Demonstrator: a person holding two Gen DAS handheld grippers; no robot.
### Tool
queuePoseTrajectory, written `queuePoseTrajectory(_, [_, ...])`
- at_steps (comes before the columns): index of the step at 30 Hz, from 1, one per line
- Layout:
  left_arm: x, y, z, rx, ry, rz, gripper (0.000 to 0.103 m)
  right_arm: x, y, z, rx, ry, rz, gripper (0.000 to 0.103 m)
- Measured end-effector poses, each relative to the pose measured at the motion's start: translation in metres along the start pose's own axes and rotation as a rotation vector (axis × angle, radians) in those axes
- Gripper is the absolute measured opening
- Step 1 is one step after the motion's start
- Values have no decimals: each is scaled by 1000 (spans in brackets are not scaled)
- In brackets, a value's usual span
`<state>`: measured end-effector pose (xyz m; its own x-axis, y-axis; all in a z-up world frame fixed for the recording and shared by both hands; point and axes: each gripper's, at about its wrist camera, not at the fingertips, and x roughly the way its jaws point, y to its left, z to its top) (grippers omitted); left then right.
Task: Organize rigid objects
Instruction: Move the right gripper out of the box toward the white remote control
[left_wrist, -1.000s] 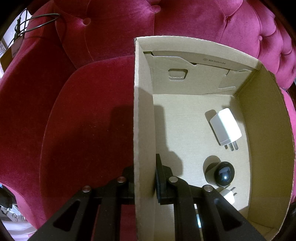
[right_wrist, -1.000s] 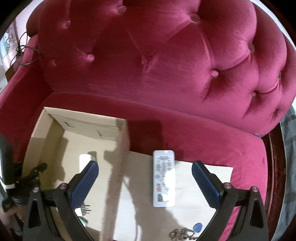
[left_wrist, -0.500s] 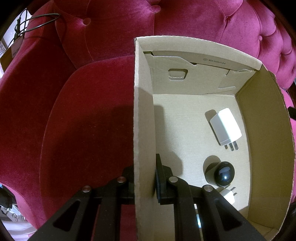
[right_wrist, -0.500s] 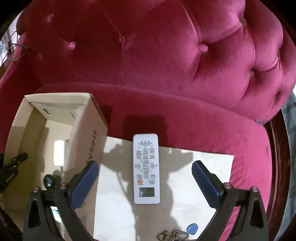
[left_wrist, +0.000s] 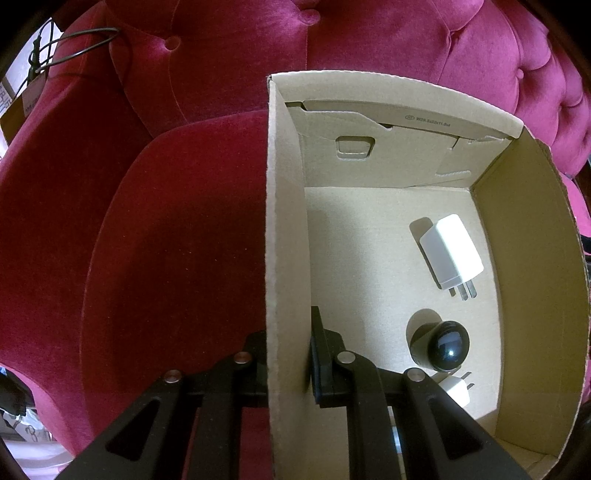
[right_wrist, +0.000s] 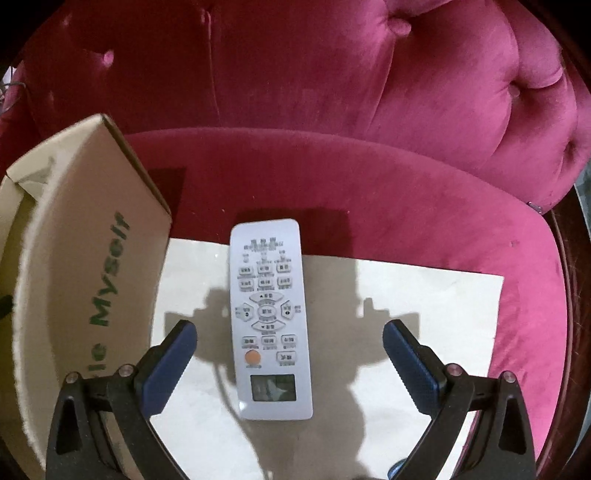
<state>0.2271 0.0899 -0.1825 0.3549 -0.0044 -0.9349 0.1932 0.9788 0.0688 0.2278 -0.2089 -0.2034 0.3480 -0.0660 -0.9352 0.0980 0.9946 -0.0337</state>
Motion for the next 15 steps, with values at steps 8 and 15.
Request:
queuePoseTrajectory(8, [2,-2,0,1,2,1,14,27,0,4,3,21,25,103])
queuePoseTrajectory(15, [2,-2,0,1,3,0,14,38,-1,6,-14,21,20,103])
